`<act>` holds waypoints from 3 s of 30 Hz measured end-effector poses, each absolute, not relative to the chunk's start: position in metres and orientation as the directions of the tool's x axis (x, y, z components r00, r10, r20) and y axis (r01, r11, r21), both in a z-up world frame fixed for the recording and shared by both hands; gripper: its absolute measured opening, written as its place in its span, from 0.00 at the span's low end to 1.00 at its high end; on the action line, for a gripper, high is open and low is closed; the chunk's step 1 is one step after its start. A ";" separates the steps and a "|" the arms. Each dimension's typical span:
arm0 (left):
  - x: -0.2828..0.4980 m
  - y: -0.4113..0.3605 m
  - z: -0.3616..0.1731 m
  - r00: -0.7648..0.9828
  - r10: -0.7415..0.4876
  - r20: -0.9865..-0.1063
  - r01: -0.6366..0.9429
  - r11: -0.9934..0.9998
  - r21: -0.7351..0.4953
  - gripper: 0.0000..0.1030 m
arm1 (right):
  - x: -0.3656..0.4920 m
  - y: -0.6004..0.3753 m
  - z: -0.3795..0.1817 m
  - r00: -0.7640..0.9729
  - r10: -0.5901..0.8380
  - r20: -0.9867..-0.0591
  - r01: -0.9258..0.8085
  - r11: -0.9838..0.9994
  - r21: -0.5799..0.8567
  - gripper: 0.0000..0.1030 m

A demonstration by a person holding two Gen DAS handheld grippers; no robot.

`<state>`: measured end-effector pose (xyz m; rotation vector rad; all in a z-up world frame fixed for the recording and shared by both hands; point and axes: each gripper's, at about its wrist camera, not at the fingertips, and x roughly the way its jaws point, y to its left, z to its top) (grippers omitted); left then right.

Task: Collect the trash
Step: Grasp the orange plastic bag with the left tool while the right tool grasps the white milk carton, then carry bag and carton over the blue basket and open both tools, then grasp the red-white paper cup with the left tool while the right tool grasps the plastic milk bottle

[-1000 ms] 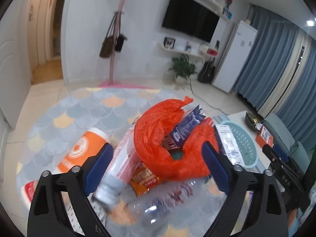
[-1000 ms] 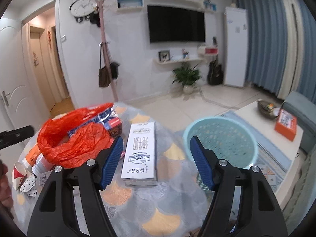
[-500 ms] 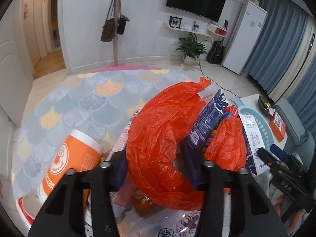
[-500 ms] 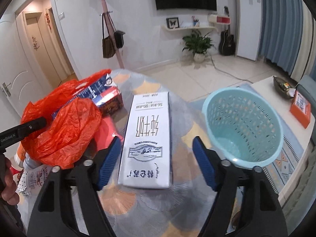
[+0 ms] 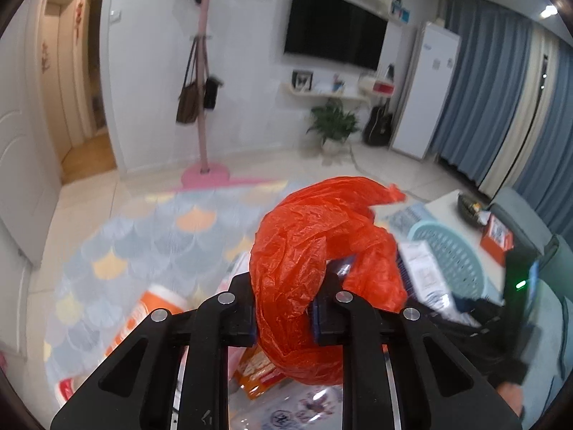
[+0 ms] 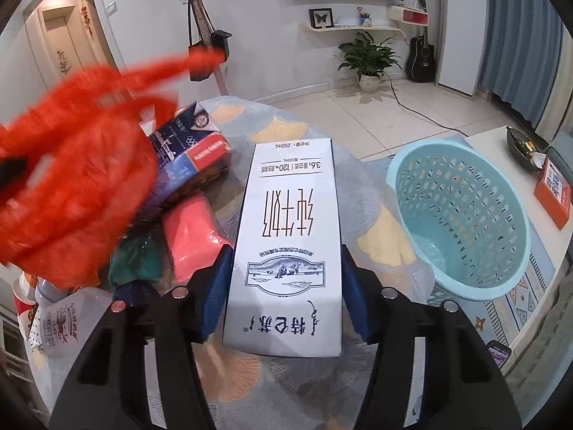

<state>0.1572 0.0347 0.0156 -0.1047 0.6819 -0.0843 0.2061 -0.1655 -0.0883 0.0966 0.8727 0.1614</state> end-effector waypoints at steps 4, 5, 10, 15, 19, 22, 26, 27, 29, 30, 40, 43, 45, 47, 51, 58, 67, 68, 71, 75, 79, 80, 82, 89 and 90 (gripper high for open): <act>0.153 0.021 0.048 0.816 -0.135 -0.563 0.078 0.989 -0.124 0.17 | 0.198 -0.176 -0.076 0.667 0.209 -0.716 -0.111 0.977 0.182 0.50; 0.153 0.018 0.054 0.821 -0.140 -0.554 0.086 0.989 -0.121 0.17 | 0.196 -0.180 -0.071 0.677 0.213 -0.704 -0.113 0.976 0.186 0.50; 0.163 -0.012 0.078 0.840 -0.173 -0.514 0.136 0.985 -0.110 0.17 | 0.184 -0.206 -0.042 0.748 0.202 -0.632 -0.089 0.974 0.206 0.50; 0.182 -0.063 0.081 0.827 -0.225 -0.515 0.203 0.974 -0.100 0.17 | 0.177 -0.250 -0.024 0.793 0.159 -0.587 -0.020 0.972 0.236 0.50; 0.205 -0.103 0.065 0.795 -0.257 -0.550 0.234 0.966 -0.112 0.17 | 0.176 -0.298 -0.025 0.809 0.088 -0.581 0.080 0.963 0.257 0.50; 0.226 -0.132 0.044 0.761 -0.262 -0.594 0.239 0.964 -0.120 0.17 | 0.178 -0.333 -0.038 0.797 0.044 -0.603 0.162 0.945 0.283 0.50; 0.250 -0.163 0.008 0.707 -0.264 -0.656 0.250 0.961 -0.117 0.17 | 0.184 -0.368 -0.063 0.761 0.012 -0.648 0.248 0.918 0.308 0.50; 0.256 -0.172 -0.004 0.689 -0.261 -0.676 0.250 0.961 -0.116 0.17 | 0.186 -0.376 -0.072 0.746 0.008 -0.666 0.270 0.910 0.314 0.50; 0.266 -0.185 -0.022 0.662 -0.261 -0.702 0.256 0.960 -0.115 0.18 | 0.189 -0.387 -0.086 0.725 0.007 -0.689 0.297 0.899 0.321 0.50; 0.269 -0.191 -0.030 0.651 -0.261 -0.712 0.260 0.959 -0.114 0.18 | 0.191 -0.390 -0.090 0.716 0.005 -0.698 0.307 0.896 0.321 0.50; 0.289 -0.232 -0.079 0.571 -0.238 -0.785 0.288 0.954 -0.079 0.39 | 0.210 -0.412 -0.133 0.623 -0.013 -0.782 0.385 0.875 0.292 0.51; 0.280 -0.234 -0.078 0.596 -0.243 -0.766 0.312 0.948 -0.058 0.58 | 0.209 -0.416 -0.135 0.623 -0.011 -0.783 0.384 0.876 0.293 0.51; 0.274 -0.237 -0.074 0.599 -0.273 -0.752 0.332 0.940 -0.077 0.62 | 0.207 -0.415 -0.132 0.626 -0.023 -0.779 0.384 0.879 0.283 0.51; 0.267 -0.238 -0.069 0.603 -0.313 -0.734 0.349 0.931 -0.109 0.64 | 0.204 -0.415 -0.129 0.633 -0.018 -0.774 0.380 0.878 0.291 0.51; 0.251 -0.232 -0.053 0.624 -0.375 -0.686 0.383 0.911 -0.150 0.66 | 0.197 -0.412 -0.117 0.652 -0.020 -0.758 0.368 0.883 0.293 0.51; 0.205 -0.203 -0.021 0.682 -0.420 -0.599 0.387 0.902 -0.191 0.66 | 0.175 -0.382 -0.079 0.710 -0.001 -0.704 0.295 0.908 0.297 0.51; 0.131 -0.109 0.023 0.808 -0.299 -0.507 0.250 0.954 -0.163 0.66 | 0.146 -0.297 -0.019 0.795 0.111 -0.597 0.085 0.953 0.290 0.51; 0.122 -0.093 0.027 0.820 -0.275 -0.502 0.223 0.961 -0.161 0.66 | 0.142 -0.288 -0.014 0.799 0.127 -0.588 0.061 0.955 0.290 0.51; 0.099 -0.053 0.033 0.846 -0.203 -0.494 0.151 0.978 -0.143 0.67 | 0.132 -0.253 -0.001 0.807 0.182 -0.562 -0.021 0.960 0.280 0.51; 0.070 0.005 0.032 0.860 -0.087 -0.503 0.028 0.992 -0.124 0.71 | 0.122 -0.204 0.008 0.798 0.247 -0.550 -0.119 0.959 0.259 0.55; 0.039 0.075 0.018 0.839 0.051 -0.542 -0.137 0.983 -0.120 0.71 | 0.118 -0.167 0.008 0.775 0.296 -0.558 -0.192 0.952 0.239 0.58; 0.033 0.088 0.014 0.830 0.077 -0.552 -0.169 0.979 -0.118 0.72 | 0.117 -0.158 0.008 0.768 0.308 -0.561 -0.208 0.949 0.236 0.59; 0.023 0.117 0.005 0.808 0.118 -0.577 -0.229 0.966 -0.123 0.76 | 0.114 -0.140 0.005 0.753 0.332 -0.568 -0.241 0.943 0.231 0.62; -0.001 0.206 -0.039 0.716 0.118 -0.688 -0.384 0.889 -0.248 0.78 | 0.111 -0.095 -0.012 0.696 0.375 -0.612 -0.313 0.926 0.211 0.63; -0.002 0.213 -0.045 0.710 0.102 -0.696 -0.389 0.881 -0.268 0.79 | 0.112 -0.092 -0.015 0.690 0.377 -0.617 -0.320 0.925 0.208 0.63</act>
